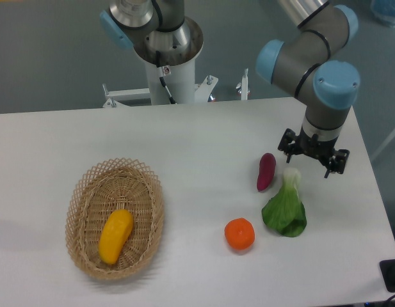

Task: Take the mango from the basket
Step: 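Move the open gripper over to the wicker basket above the yellow mango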

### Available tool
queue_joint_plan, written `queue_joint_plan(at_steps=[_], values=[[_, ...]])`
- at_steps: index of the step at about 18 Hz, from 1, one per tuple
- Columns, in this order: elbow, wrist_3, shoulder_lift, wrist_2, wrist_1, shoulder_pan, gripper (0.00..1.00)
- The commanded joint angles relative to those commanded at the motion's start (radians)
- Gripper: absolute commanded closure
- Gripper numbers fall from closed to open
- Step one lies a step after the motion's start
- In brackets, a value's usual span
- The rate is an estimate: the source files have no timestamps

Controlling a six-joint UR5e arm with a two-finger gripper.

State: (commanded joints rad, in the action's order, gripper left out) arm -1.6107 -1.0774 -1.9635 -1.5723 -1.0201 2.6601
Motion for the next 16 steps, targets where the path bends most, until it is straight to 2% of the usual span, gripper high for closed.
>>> queue_joint_plan(at_steps=[6,9,16], values=[[0.000,0.200,0.009,-0.002,0.000,-0.141,0.00],[0.003,0.243,0.008,0.005,0.000,-0.210,0.00],[0.005,0.384,0.006,0.064,0.009,-0.310,0.00]])
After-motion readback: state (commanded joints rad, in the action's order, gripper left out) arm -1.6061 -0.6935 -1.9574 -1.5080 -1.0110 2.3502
